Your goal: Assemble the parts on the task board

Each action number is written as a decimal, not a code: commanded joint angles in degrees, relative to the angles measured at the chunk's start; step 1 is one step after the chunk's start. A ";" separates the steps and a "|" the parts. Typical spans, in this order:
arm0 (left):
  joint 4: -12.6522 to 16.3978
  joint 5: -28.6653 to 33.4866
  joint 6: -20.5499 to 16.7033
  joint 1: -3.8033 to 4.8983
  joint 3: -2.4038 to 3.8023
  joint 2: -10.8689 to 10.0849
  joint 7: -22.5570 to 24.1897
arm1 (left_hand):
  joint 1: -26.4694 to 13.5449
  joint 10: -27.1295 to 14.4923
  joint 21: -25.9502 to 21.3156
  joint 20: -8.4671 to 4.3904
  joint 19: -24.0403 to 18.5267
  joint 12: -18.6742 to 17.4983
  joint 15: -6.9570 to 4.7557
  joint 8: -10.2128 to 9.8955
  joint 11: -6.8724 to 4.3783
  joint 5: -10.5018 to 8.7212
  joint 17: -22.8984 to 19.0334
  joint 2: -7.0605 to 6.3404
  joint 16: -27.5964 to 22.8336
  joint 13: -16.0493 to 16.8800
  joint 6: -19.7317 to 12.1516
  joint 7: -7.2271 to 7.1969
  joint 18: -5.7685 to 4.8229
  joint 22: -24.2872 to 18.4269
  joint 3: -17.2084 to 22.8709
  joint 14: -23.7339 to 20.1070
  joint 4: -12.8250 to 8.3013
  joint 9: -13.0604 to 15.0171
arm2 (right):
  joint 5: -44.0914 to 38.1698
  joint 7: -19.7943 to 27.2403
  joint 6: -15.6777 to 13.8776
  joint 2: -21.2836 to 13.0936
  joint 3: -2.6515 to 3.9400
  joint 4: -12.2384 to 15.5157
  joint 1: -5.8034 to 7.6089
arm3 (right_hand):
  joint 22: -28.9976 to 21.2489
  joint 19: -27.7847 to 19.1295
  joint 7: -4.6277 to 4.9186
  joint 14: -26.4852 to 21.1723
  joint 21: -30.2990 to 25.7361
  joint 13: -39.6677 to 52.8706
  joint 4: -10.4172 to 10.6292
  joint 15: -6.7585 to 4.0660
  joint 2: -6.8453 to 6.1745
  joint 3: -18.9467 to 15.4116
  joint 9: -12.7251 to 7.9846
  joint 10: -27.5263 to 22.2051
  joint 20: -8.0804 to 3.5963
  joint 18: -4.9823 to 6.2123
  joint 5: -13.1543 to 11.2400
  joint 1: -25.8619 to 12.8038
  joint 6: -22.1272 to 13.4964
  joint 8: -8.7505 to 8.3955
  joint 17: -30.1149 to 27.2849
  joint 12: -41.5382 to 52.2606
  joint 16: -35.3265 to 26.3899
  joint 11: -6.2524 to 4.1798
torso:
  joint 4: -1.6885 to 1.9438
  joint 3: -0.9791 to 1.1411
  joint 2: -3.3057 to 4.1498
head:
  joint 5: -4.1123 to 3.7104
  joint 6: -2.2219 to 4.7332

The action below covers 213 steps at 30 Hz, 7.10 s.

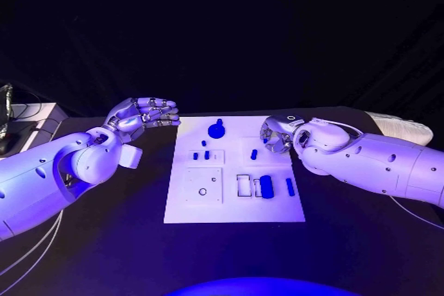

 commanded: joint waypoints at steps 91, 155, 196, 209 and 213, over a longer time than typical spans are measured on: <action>-0.98 1.24 -3.66 -0.07 0.05 2.43 -0.24 | 0.20 -1.66 -2.53 0.49 1.42 -0.33 0.95 -0.17 0.61 0.25 0.02 -0.68 -2.26 0.06 -0.17 0.82 0.35 -2.36 -0.46 -0.39 0.49 -0.08 | -8.53 -6.84 -3.59 6.59 -1.43 17.00 -4.48 | 6.06 2.16 -1.58 2.17 8.42 -1.96 -4.43 -1.68 5.12 8.11 2.48 9.42 -1.50 -1.89 -5.23 2.70 4.80 3.40 -1.02 -1.73 2.04 -2.04 | -0.38 -0.77 -1.85 | 5.72 -3.17; -0.45 1.24 -2.71 -0.07 0.06 1.81 -0.74 | 0.21 -2.02 -2.95 0.51 1.85 -0.33 1.03 -0.16 0.69 0.26 0.04 -0.60 -2.73 0.07 -0.03 0.90 0.36 -2.85 -0.63 -0.48 0.62 -0.09 | -11.85 -8.11 -2.56 9.73 -1.76 12.57 -7.21 | 6.34 2.24 -1.48 2.20 8.78 -2.00 -4.65 -1.65 5.08 8.31 2.54 9.47 -1.49 -1.96 -4.71 2.51 4.66 3.37 -1.03 -2.04 2.19 -1.97 | -0.48 -0.70 -1.89 | 6.79 -5.08; -0.62 1.24 -2.26 -0.06 0.05 1.71 -1.35 | 0.33 -2.82 -3.81 0.65 2.04 -0.37 1.25 -0.22 0.88 0.26 0.02 -0.55 -3.57 0.05 0.05 1.01 0.32 -3.71 -0.93 -0.85 0.71 -0.15 | -10.72 -6.91 -2.49 9.90 -1.79 12.63 -7.21 | 6.57 2.08 -0.55 2.13 8.71 -2.41 -5.02 -0.99 4.28 7.92 2.34 8.26 -1.07 -2.00 -4.29 1.24 2.67 2.29 -1.50 -3.51 2.35 -1.18 | -0.46 -0.74 -1.86 | 6.85 -5.26; -0.59 1.24 -2.03 -0.06 0.05 1.55 -1.62 | 0.28 -2.94 -3.98 0.69 2.09 -0.35 1.29 -0.21 0.92 0.23 0.02 -0.50 -3.72 0.05 0.10 1.04 0.32 -3.88 -1.02 -0.89 0.79 -0.15 | -9.49 -6.08 -3.32 9.19 -1.88 13.32 -7.21 | 5.14 1.07 -0.57 1.78 5.49 -3.37 -4.49 -0.32 2.64 6.34 1.96 4.31 -0.27 -1.40 -3.72 -1.00 0.53 0.91 -2.69 -3.83 2.20 -0.46 | -0.50 -0.65 -1.86 | 6.92 -5.26; -0.63 1.24 -1.94 -0.06 0.05 1.51 -1.73 | 0.23 -3.01 -4.07 0.71 2.13 -0.34 1.31 -0.25 0.95 0.21 0.03 -0.51 -3.79 0.06 0.06 1.08 0.33 -3.97 -1.09 -0.91 0.85 -0.17 | -9.45 -7.29 -7.03 8.75 -1.89 13.75 -7.23 | 3.74 0.30 -0.62 1.26 2.74 -3.42 -4.28 -0.16 1.49 5.61 1.72 2.79 -0.06 -0.91 -4.55 -1.62 -0.46 0.29 -4.32 -3.85 1.22 -0.26 | -0.51 -0.62 -1.87 | 6.93 -5.26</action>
